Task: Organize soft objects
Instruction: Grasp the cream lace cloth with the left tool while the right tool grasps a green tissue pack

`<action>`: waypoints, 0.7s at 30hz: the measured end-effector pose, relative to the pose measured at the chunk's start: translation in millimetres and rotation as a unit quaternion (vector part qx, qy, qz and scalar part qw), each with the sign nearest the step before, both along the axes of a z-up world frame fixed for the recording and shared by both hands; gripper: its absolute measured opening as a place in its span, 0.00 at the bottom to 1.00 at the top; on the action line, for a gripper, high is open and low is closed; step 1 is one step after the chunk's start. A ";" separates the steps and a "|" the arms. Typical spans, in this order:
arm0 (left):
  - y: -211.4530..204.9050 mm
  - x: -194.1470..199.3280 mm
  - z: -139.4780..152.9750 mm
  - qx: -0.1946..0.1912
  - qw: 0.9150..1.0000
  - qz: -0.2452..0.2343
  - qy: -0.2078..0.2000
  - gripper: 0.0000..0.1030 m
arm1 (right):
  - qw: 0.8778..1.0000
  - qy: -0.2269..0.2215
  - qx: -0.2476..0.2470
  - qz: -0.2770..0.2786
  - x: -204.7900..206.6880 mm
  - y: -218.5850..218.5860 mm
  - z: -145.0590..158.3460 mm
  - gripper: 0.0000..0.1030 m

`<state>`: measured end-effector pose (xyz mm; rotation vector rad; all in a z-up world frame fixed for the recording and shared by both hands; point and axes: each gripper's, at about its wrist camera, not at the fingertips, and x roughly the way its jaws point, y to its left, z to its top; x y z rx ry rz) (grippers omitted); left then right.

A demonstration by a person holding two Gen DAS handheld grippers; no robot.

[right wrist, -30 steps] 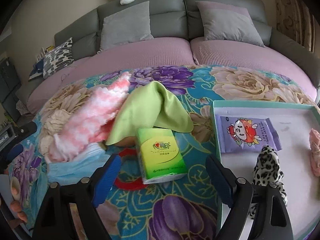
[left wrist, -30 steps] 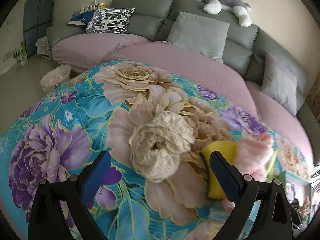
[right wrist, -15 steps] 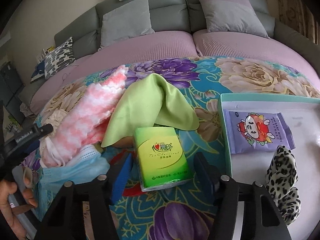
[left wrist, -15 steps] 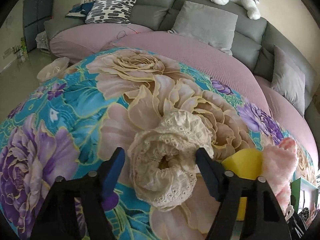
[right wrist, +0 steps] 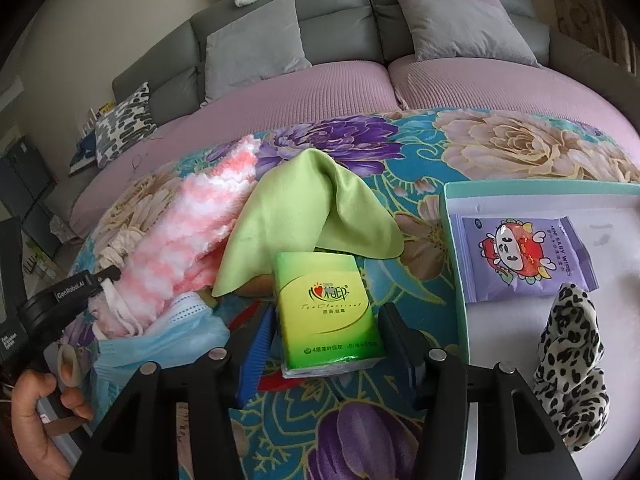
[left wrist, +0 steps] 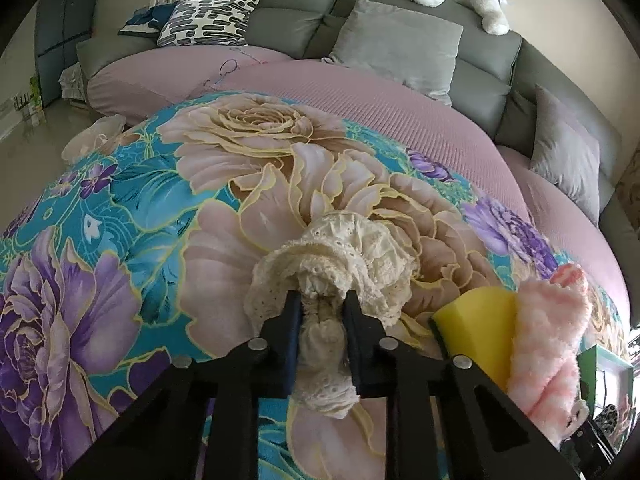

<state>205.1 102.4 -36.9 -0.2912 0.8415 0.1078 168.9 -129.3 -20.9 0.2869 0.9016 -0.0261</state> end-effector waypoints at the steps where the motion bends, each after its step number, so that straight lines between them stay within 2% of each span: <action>1: -0.6 -1.5 2.7 -0.001 1.000 -0.001 -0.004 0.19 | 1.000 0.000 0.004 0.001 -0.3 -0.6 0.3 0.54; 11: -8.5 -19.1 36.7 0.019 0.999 -0.008 -0.050 0.17 | 0.999 -0.029 0.015 0.005 -10.4 -2.2 17.8 0.52; 16: -10.1 -33.4 58.3 0.020 0.996 -0.010 -0.082 0.17 | 0.999 -0.048 0.018 0.004 -17.8 -5.8 29.6 0.52; 21: -26.1 -48.8 84.6 0.019 0.992 -0.033 -0.123 0.17 | 0.998 -0.066 0.020 -0.001 -26.5 -12.1 41.0 0.52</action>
